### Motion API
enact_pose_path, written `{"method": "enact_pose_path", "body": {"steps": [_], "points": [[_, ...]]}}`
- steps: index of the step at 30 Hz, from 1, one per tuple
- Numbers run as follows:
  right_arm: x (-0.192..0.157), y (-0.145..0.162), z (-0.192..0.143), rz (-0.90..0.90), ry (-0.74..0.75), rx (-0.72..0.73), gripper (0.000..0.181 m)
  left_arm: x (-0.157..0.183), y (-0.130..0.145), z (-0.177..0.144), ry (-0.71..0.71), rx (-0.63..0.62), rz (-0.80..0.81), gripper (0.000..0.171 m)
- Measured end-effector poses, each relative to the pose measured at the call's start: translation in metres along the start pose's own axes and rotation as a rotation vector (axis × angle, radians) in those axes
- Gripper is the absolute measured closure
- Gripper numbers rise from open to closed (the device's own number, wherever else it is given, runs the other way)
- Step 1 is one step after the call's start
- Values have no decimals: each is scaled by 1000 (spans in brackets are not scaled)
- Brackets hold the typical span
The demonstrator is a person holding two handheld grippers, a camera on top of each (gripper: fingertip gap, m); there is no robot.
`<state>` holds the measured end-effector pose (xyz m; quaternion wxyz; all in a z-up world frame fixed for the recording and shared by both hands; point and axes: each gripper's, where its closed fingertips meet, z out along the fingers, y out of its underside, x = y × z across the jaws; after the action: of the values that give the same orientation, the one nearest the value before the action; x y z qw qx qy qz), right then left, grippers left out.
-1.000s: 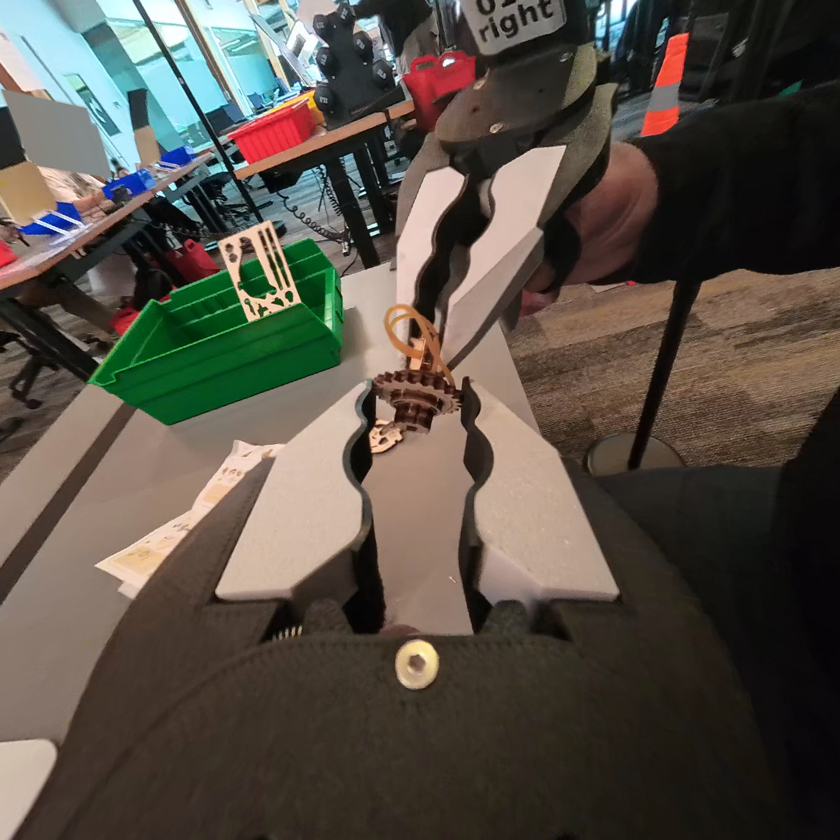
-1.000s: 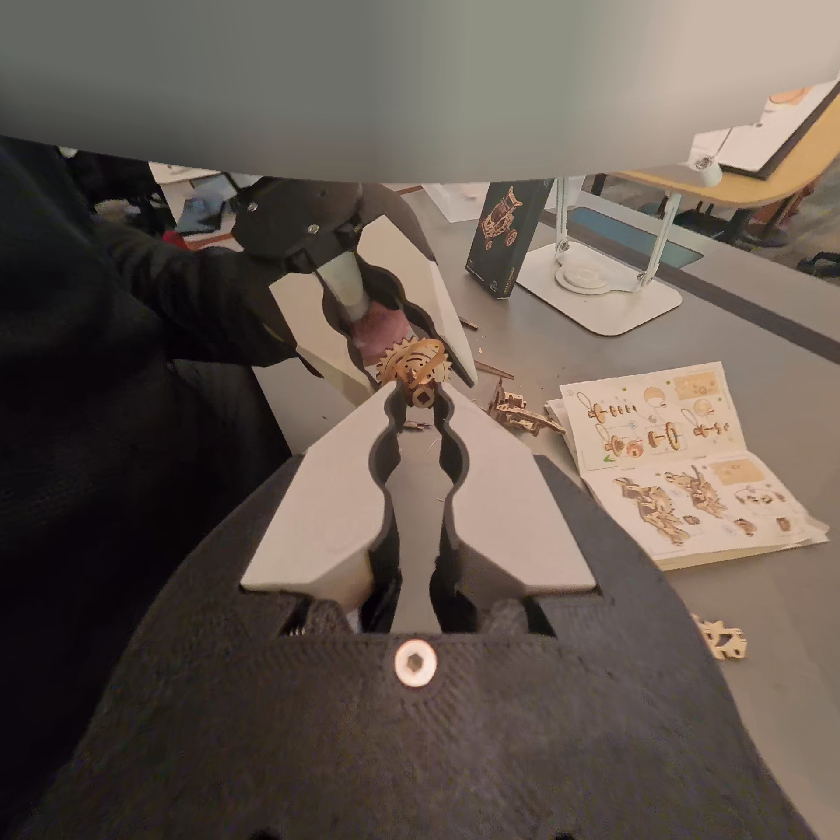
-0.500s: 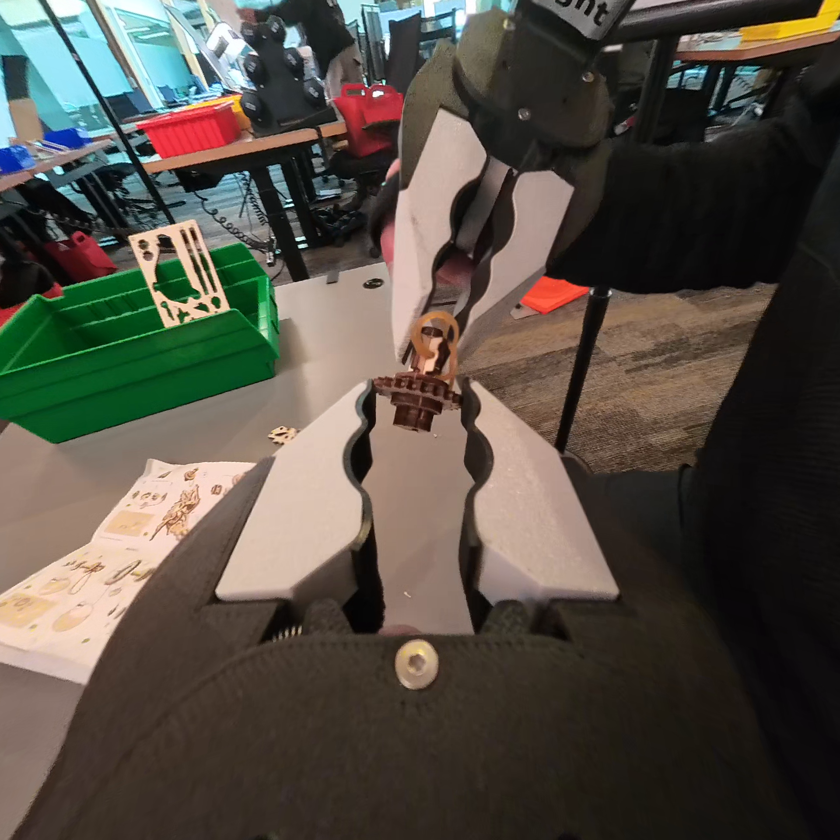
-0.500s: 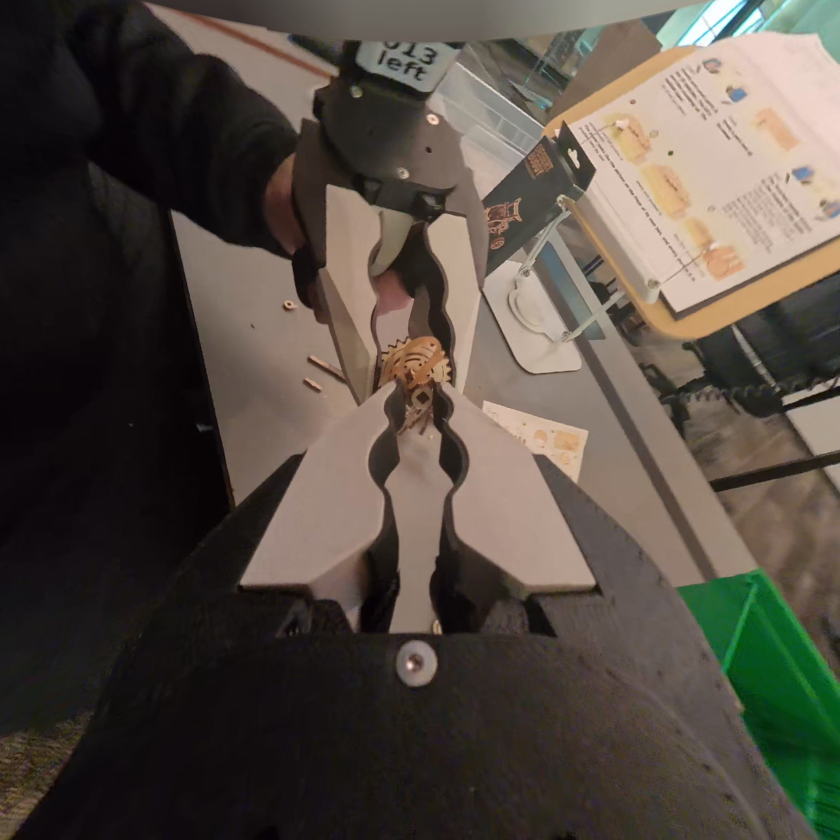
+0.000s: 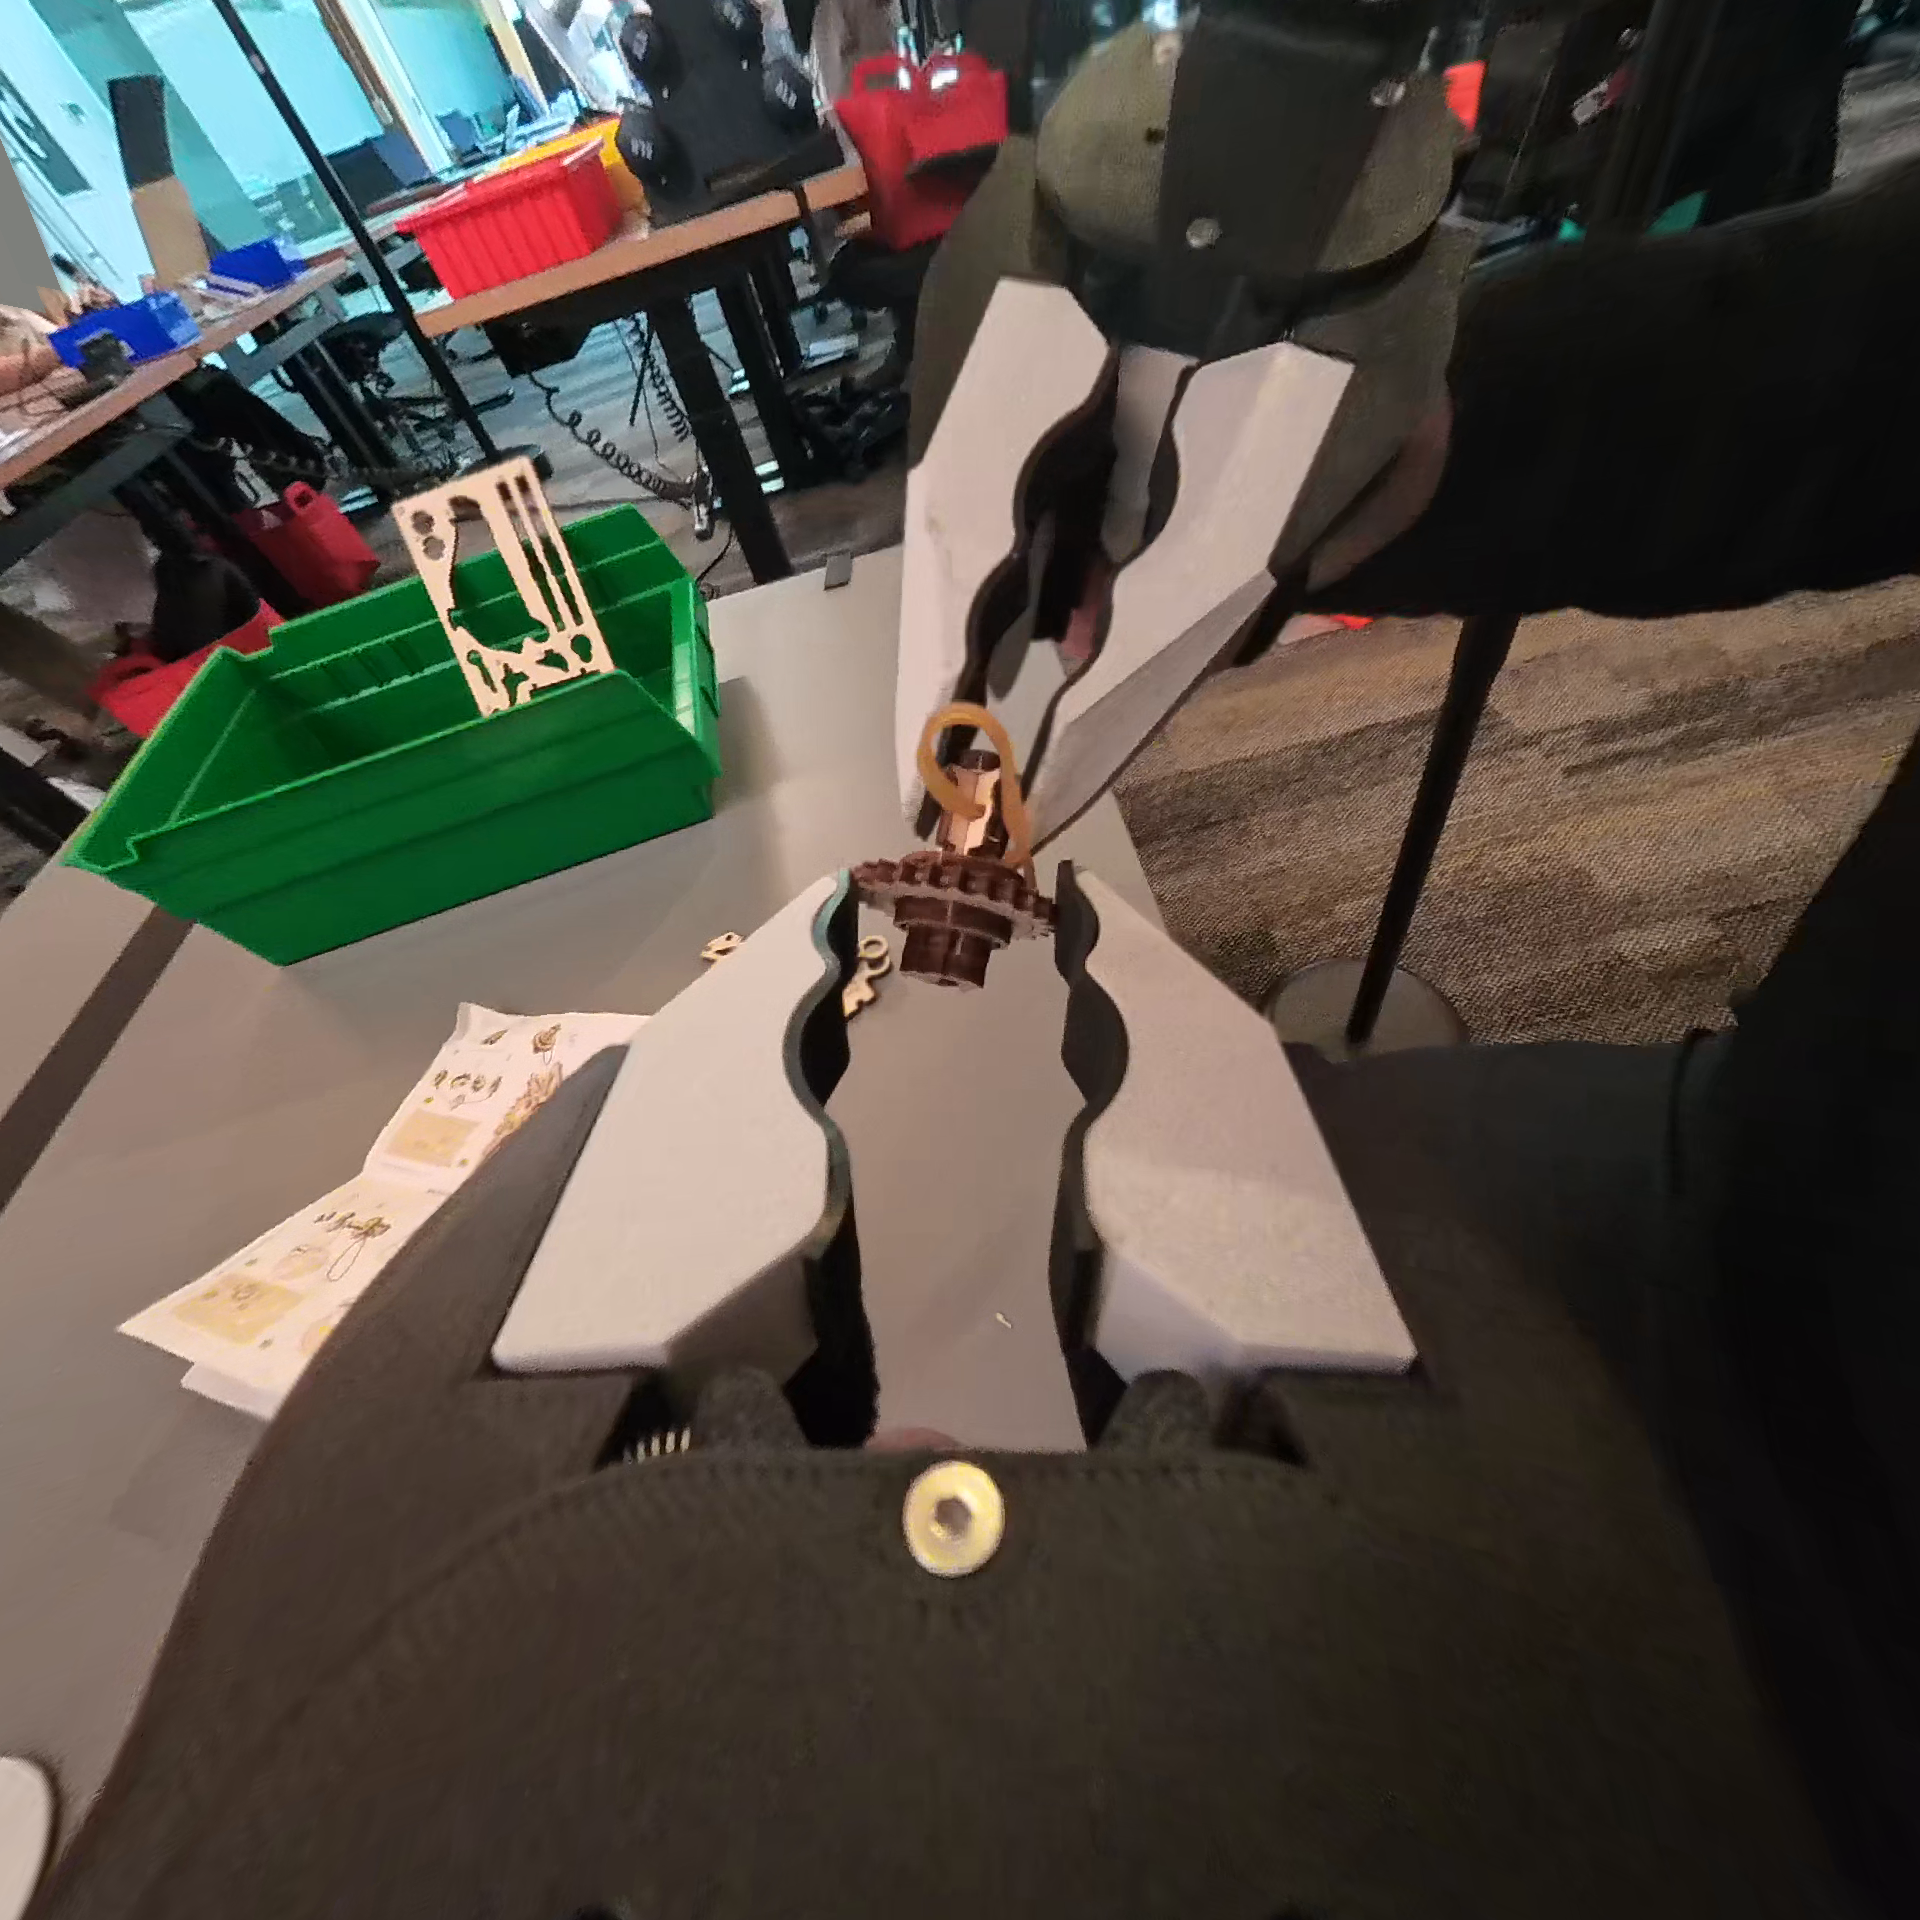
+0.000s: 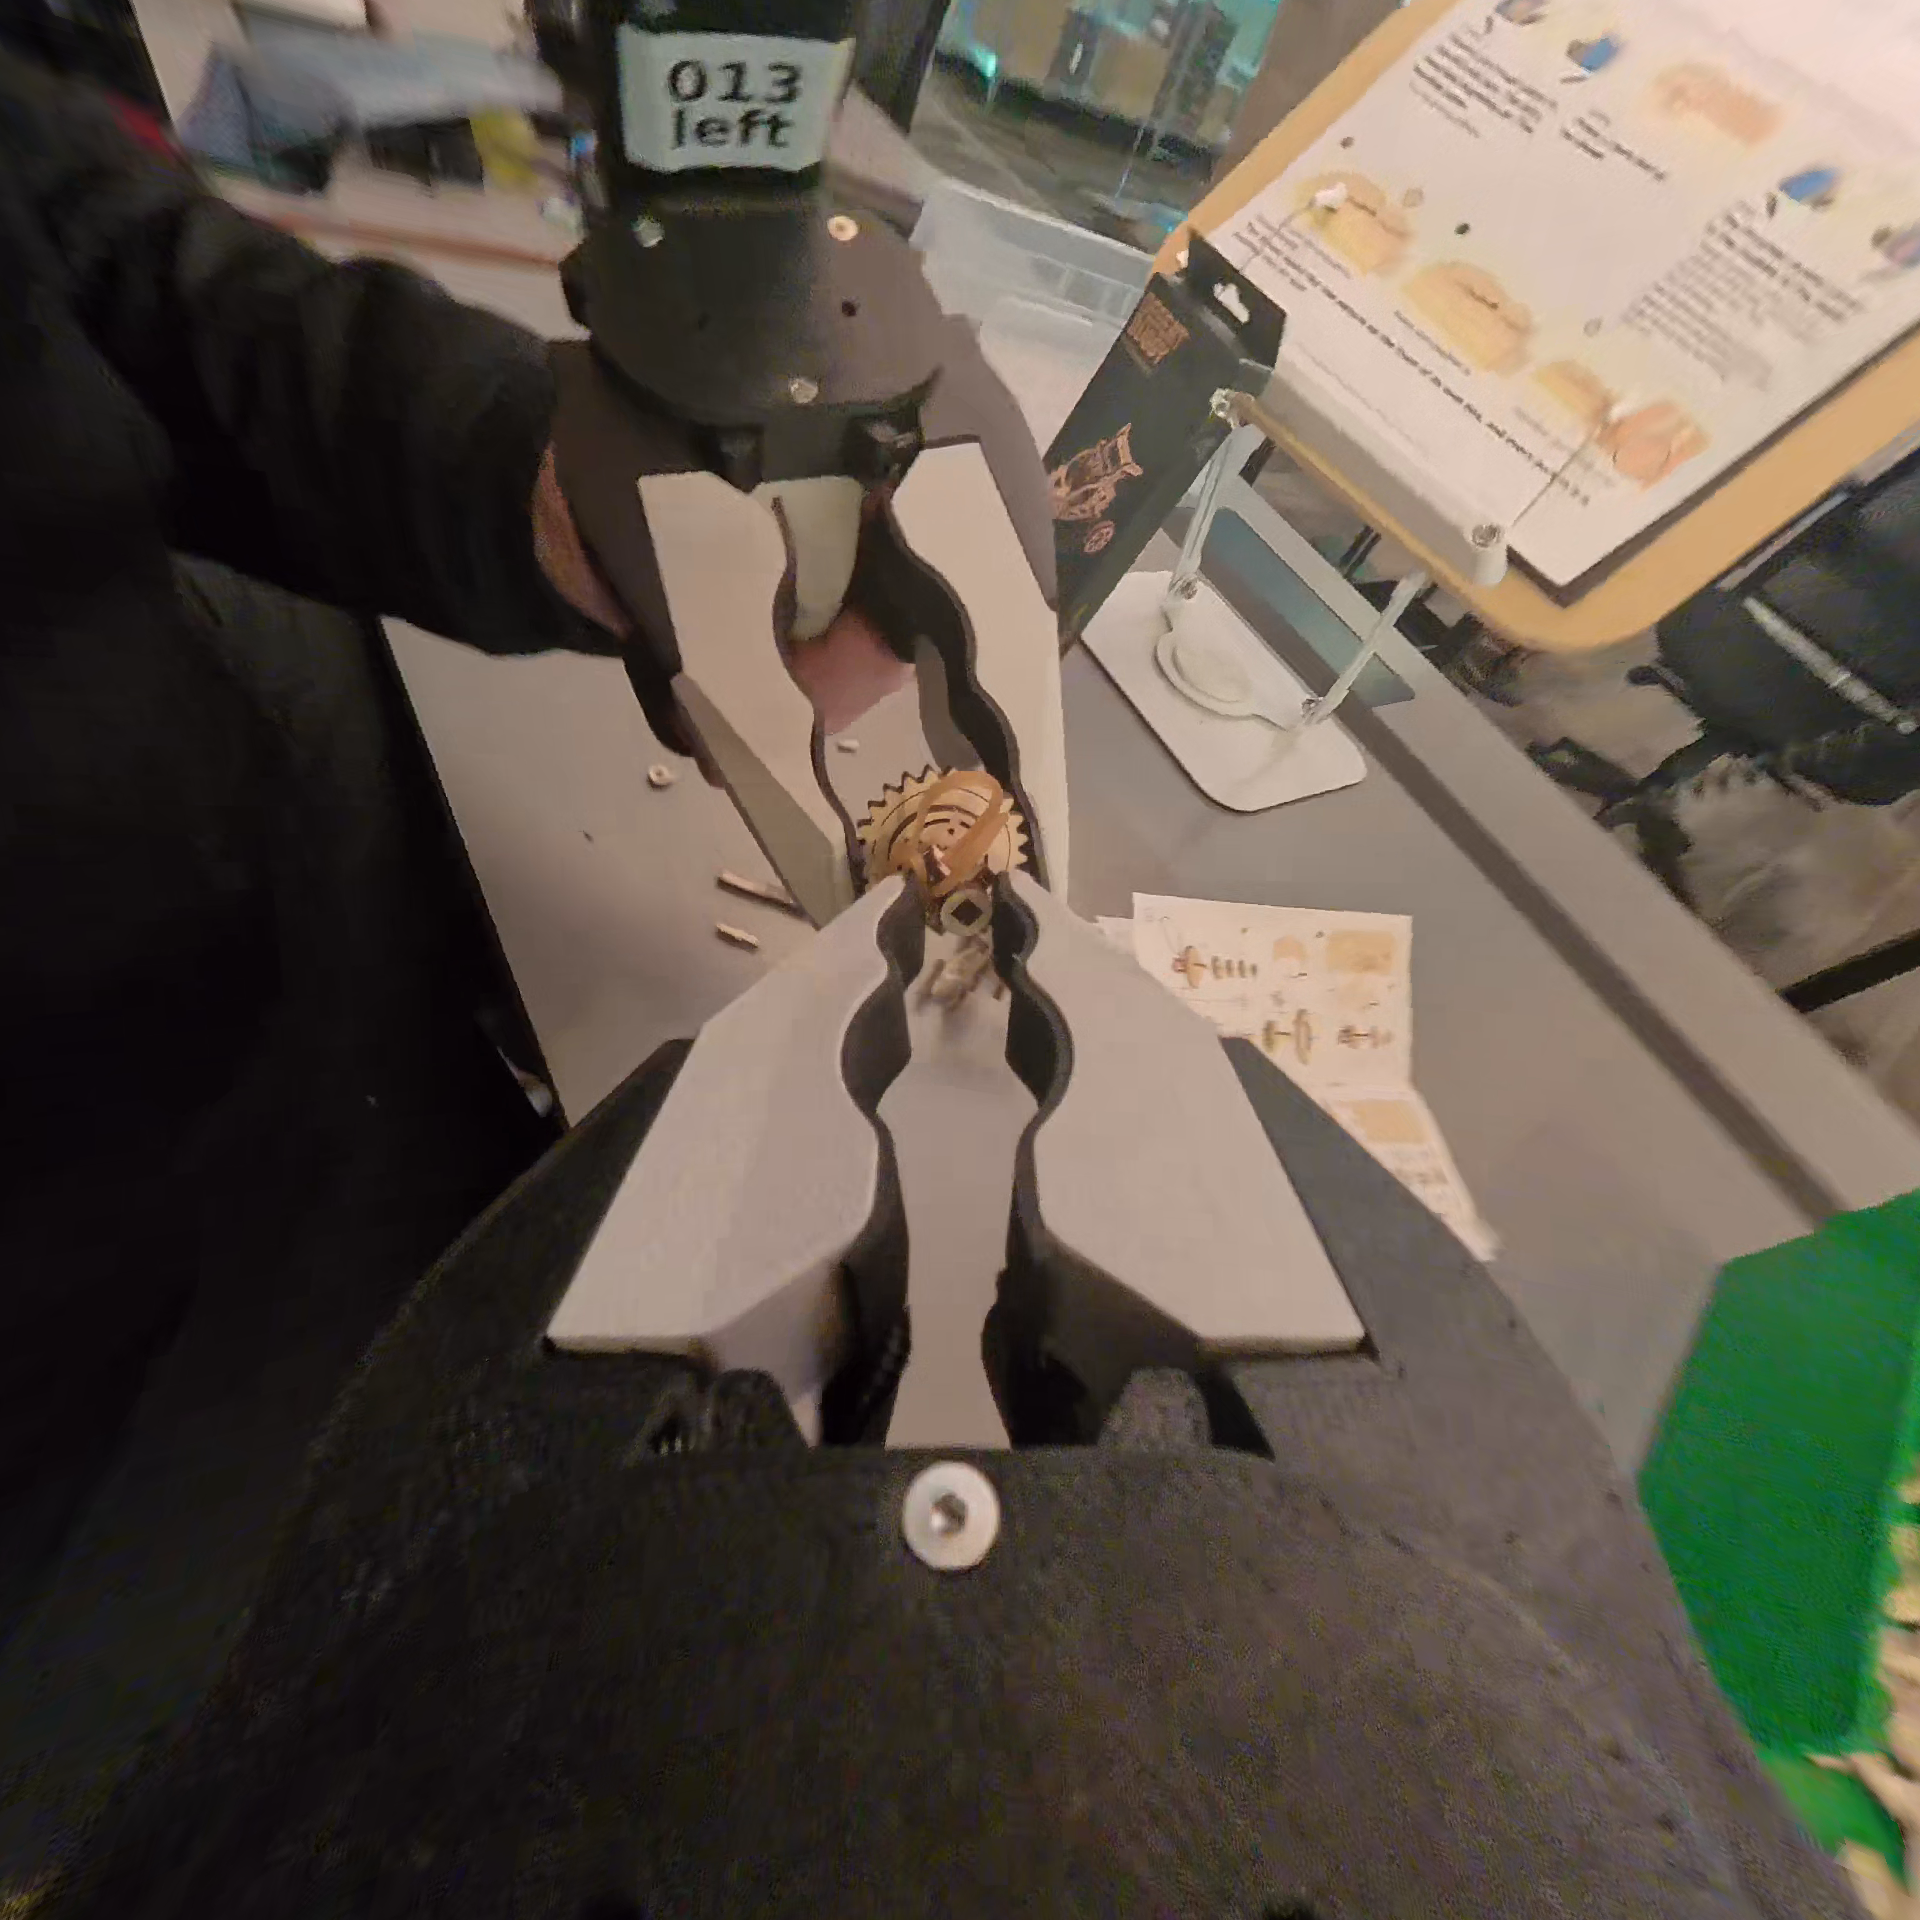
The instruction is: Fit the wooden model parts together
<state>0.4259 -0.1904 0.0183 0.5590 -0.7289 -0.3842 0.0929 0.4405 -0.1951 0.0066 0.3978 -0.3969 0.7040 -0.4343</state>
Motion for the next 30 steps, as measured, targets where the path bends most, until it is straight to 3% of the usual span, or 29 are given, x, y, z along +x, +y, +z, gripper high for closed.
{"method": "enact_pose_path", "body": {"steps": [4, 8, 13, 15, 22, 26, 30], "points": [[3, -5, -6, 251, -41, 189, 172, -2, -7, 0, 2, 0, -29, 135], [8, -8, -14, 427, -80, 343, 172, -2, -14, -11, 31, 73, -109, 121], [8, -10, -22, 555, -165, 454, 172, 0, -21, -30, 81, 142, -165, 157], [5, -12, -21, 573, -198, 461, 172, 3, -25, -31, 84, 158, -148, 171], [-2, -16, -18, 583, -246, 441, 172, 5, -27, -34, 77, 202, -166, 171], [-3, -19, -19, 589, -258, 454, 172, 5, -30, -39, 67, 257, -180, 163], [-5, -21, -18, 596, -279, 452, 172, 8, -32, -40, 74, 274, -175, 167]]}}
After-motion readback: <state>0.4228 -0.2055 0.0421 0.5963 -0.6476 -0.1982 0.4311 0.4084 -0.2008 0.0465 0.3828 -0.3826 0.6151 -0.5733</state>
